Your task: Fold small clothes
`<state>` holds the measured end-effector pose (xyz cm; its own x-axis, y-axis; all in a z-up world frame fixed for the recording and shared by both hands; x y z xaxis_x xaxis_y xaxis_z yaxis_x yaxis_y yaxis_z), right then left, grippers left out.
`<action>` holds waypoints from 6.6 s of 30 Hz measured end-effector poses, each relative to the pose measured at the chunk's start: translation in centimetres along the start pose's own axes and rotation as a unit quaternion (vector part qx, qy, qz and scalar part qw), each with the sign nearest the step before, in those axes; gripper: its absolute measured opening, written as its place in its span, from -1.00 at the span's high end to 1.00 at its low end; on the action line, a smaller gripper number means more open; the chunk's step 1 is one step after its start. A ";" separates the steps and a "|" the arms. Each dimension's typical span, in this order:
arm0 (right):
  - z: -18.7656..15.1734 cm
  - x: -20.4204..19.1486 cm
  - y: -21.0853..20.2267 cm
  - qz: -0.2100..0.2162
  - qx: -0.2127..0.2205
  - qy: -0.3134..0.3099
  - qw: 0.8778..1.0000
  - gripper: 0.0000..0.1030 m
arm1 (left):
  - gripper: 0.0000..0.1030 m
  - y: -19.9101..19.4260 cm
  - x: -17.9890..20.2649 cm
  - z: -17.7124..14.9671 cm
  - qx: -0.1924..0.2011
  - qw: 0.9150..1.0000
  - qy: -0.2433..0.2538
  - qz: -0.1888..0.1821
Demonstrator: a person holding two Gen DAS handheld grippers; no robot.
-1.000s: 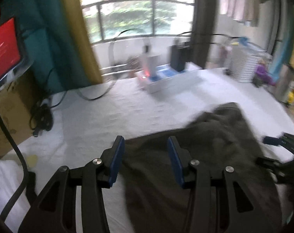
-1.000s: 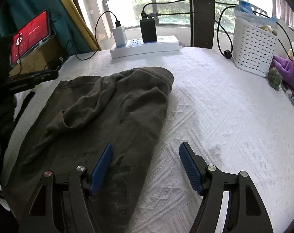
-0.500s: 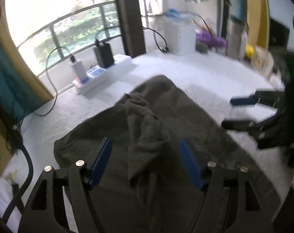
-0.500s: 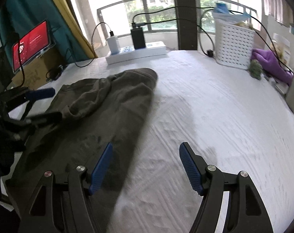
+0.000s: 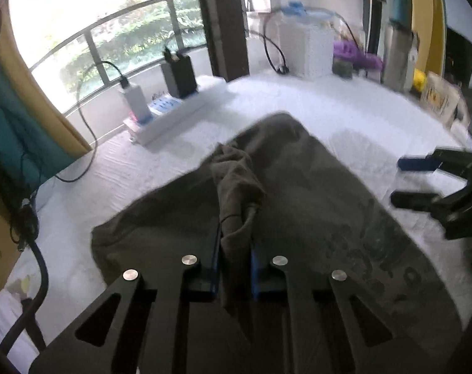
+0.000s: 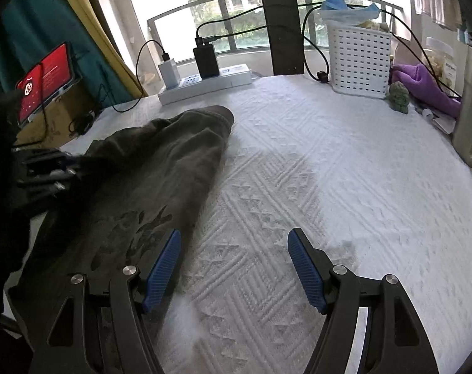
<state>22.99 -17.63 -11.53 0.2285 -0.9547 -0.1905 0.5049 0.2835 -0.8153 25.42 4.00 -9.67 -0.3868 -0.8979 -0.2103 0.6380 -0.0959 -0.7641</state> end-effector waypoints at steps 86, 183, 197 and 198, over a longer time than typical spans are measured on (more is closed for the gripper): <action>4.0 -4.9 2.2 -0.012 0.004 -0.053 0.999 -0.22 | 0.11 -6.0 -1.5 -9.4 -0.017 0.982 -0.149 -0.116; -7.6 -6.0 -4.1 -0.021 -0.018 -0.069 0.997 -0.26 | 0.28 -7.2 -4.4 -10.5 -0.004 0.993 -0.113 -0.033; -3.4 -5.6 -0.9 -0.017 -0.025 -0.065 0.997 -0.26 | 0.28 -3.3 -7.7 -6.5 -0.002 0.995 -0.097 0.000; -3.0 -5.6 -0.6 -0.016 -0.026 -0.065 0.997 -0.26 | 0.28 -3.0 -7.8 -6.3 -0.004 0.995 -0.096 0.001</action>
<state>18.91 -12.77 -11.60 0.3204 -0.9426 -0.0939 0.4713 0.2446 -0.8474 22.33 14.00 -9.53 -0.2507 -0.9636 -0.0930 0.6334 -0.0907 -0.7685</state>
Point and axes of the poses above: each gripper's, at about its wrist camera, not at the fingertips, and y roughly the way its jaws point, x to its right, z to its top, the point moved 3 cm from there along y, roughly the way its jaws point, and after that the axes turned 12 degrees about y, right-handed, at the moved point
